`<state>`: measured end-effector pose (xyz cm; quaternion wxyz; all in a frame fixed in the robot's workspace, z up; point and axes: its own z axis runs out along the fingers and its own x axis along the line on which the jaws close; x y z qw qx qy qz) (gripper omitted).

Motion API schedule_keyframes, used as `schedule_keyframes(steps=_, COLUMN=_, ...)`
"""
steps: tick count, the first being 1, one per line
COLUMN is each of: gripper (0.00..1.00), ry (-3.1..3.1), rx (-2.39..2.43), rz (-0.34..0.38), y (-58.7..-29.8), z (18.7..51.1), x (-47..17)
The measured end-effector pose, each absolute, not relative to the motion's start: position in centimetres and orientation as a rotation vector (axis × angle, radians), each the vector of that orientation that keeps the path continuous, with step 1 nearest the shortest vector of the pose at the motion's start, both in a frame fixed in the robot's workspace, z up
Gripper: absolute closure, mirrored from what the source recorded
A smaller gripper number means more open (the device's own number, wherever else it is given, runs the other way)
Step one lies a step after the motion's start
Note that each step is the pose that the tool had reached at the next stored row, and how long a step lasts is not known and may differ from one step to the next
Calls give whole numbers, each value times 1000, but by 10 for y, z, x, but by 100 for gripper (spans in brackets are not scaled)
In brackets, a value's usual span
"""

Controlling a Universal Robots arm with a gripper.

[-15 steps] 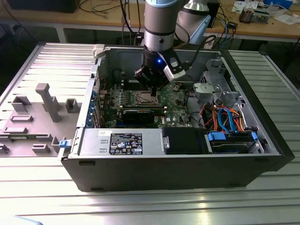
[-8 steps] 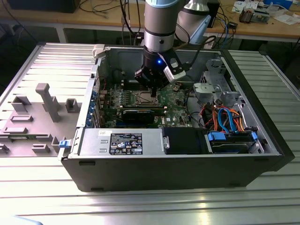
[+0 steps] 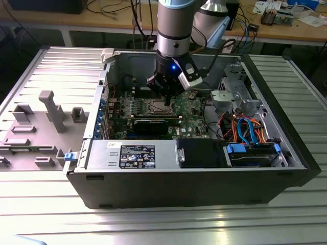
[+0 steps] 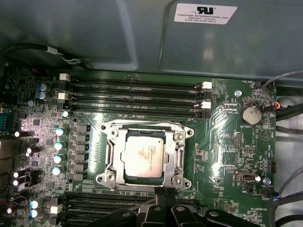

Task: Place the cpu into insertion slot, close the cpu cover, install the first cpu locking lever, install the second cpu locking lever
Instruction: 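Install the second cpu locking lever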

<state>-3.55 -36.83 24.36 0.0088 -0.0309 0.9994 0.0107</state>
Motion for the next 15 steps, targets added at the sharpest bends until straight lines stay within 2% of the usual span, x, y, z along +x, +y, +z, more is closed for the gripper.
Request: schedule_keyframes(steps=15, gripper=89, ry=3126, rx=-97, rz=34, y=-371, z=244, x=-36)
